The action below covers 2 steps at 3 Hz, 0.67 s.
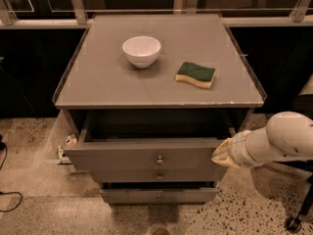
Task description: Close top drawer
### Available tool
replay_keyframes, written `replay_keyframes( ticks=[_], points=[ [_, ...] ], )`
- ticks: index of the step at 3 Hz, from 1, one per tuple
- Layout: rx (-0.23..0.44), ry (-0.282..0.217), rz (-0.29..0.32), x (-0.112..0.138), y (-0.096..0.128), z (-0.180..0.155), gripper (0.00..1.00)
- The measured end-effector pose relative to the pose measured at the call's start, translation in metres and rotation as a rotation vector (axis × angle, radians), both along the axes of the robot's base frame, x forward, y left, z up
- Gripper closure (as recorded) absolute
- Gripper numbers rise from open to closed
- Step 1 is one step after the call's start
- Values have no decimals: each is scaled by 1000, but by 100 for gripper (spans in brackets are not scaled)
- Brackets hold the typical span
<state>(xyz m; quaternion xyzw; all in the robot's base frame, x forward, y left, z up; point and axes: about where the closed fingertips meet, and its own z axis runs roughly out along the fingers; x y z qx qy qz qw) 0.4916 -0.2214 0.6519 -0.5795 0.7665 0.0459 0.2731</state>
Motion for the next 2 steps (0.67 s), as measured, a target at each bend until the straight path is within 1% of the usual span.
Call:
replay_keyframes(
  ticks=[1, 2],
  points=[
    [0, 0, 0, 0, 0, 0, 13],
    [0, 0, 0, 0, 0, 0, 0]
  ],
)
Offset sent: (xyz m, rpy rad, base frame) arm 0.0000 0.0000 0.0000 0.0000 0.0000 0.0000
